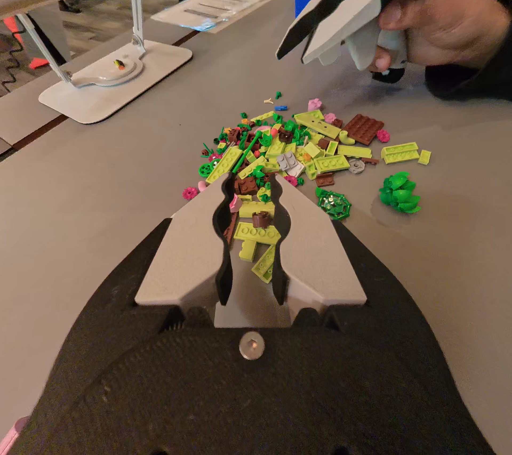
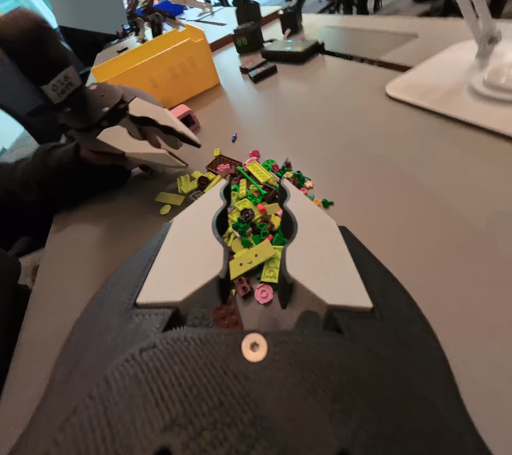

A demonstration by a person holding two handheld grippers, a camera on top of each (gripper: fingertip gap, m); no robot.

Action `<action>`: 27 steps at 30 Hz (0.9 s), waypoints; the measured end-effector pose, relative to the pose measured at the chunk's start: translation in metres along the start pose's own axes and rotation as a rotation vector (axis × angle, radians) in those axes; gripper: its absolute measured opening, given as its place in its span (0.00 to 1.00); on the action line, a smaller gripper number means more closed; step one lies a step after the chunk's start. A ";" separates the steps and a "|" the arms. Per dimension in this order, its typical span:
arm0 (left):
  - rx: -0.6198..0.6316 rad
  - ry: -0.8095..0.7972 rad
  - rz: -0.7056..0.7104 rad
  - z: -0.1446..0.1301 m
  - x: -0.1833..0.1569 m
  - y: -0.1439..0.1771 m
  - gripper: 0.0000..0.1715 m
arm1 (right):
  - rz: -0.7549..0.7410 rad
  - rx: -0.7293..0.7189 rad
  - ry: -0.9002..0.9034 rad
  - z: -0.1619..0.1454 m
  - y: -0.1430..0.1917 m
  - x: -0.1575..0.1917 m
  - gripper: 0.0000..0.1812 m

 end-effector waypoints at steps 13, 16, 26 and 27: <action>0.260 -0.169 -0.205 -0.010 -0.046 -0.022 0.31 | 0.025 0.134 0.298 -0.005 -0.023 0.044 0.17; 0.302 -0.216 -0.206 -0.013 -0.051 -0.026 0.28 | 0.035 0.143 0.275 -0.005 -0.025 0.043 0.16; 0.292 -0.216 -0.244 -0.013 -0.052 -0.024 0.16 | 0.046 0.158 0.268 -0.005 -0.025 0.046 0.17; 0.269 -0.211 -0.246 -0.012 -0.051 -0.022 0.15 | 0.061 0.159 0.255 -0.005 -0.025 0.046 0.17</action>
Point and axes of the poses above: each gripper's, where its closed fingertips meet, y back along the fingers, z out of its top, x = y × z across the jaws, the point moved 10 cm from there along y, back along the fingers, and after that the axes turned 3 degrees about y, right-handed, at the moved point
